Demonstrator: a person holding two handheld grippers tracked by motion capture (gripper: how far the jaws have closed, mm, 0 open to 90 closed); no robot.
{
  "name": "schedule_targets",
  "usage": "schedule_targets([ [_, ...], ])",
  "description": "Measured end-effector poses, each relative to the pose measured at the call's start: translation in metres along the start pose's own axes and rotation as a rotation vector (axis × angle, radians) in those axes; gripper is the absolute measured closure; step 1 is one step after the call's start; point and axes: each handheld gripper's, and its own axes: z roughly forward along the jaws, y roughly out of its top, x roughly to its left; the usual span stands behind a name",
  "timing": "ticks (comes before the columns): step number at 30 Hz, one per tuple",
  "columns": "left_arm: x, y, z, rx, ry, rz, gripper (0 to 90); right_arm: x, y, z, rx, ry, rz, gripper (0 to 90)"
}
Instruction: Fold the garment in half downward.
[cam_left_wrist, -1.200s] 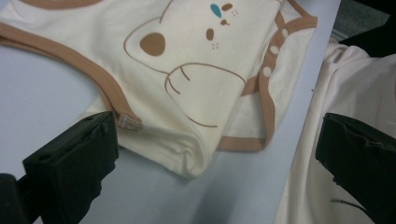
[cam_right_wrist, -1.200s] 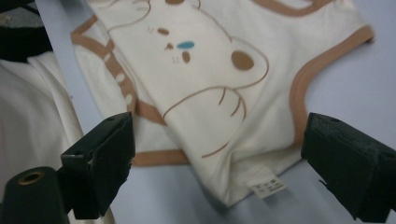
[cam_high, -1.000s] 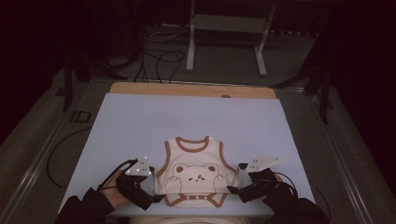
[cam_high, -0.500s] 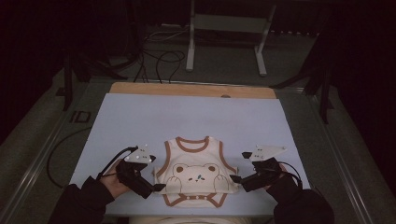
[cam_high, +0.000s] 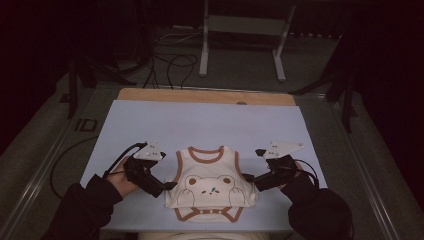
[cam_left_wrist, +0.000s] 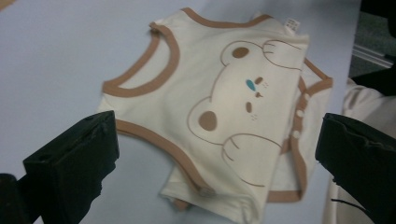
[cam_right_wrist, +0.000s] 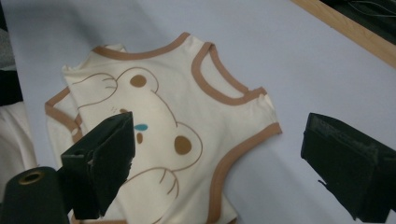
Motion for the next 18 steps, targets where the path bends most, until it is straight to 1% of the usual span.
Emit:
schedule_targets([
  [4,0.008,0.005,0.0,-0.005,0.007,-0.01,0.0,-0.006,0.005,0.007,0.004,0.004,-0.007,10.0],
  [9,0.016,0.009,0.003,-0.008,0.017,-0.022,0.0,-0.014,0.011,0.017,0.003,0.015,-0.002,10.0],
  [14,0.026,0.012,0.009,-0.013,0.017,-0.031,0.0,-0.023,0.017,0.027,-0.004,0.023,0.009,10.1],
  [16,0.028,0.013,0.013,-0.018,0.028,-0.036,0.3,-0.026,0.019,0.031,0.001,0.024,0.008,10.1],
  [17,0.028,0.013,0.015,-0.02,0.026,-0.042,0.7,-0.028,0.019,0.034,0.004,0.023,0.009,10.1],
  [18,0.029,0.013,0.017,-0.02,0.022,-0.039,0.6,-0.03,0.02,0.036,0.007,0.022,0.009,10.1],
])
